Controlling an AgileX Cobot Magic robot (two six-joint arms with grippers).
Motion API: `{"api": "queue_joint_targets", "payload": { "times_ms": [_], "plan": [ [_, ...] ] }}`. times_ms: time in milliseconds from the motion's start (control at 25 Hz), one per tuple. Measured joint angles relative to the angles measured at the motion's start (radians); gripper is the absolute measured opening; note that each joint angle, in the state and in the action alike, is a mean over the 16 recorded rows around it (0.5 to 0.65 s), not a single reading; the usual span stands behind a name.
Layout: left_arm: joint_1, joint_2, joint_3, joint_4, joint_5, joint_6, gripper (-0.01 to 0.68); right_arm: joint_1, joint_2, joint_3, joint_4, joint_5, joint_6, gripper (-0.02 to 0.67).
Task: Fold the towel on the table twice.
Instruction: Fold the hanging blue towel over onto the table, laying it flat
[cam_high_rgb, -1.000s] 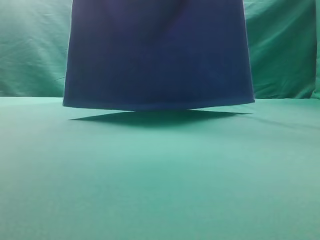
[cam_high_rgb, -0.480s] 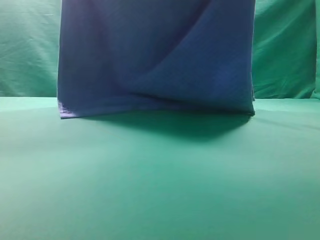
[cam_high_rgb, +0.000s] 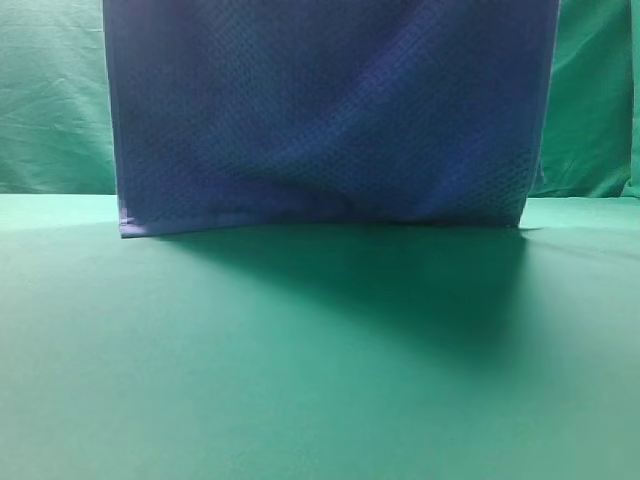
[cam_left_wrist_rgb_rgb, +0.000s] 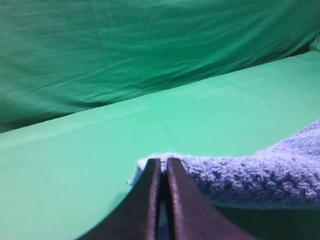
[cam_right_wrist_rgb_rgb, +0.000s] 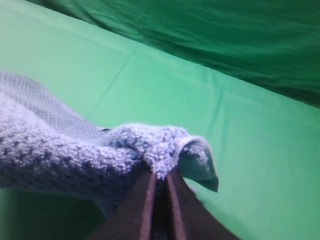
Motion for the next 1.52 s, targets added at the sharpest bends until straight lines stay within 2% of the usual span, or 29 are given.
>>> {"api": "queue_joint_targets", "payload": {
  "times_ms": [640,1120,1520],
  "plan": [
    [0.0,-0.28,0.374,-0.165,0.013,0.006,0.0,0.063,-0.235,0.386,0.084,-0.039,-0.002,0.0],
    [0.0,-0.507,0.613,-0.22,0.113,0.015,0.0,0.102,-0.406,0.544,0.078,0.0,0.018,0.0],
    [0.0,-0.616,0.775,-0.263,0.187,0.015,0.0,0.102,-0.55,0.784,0.08,0.018,0.05,0.0]
  ]
}}
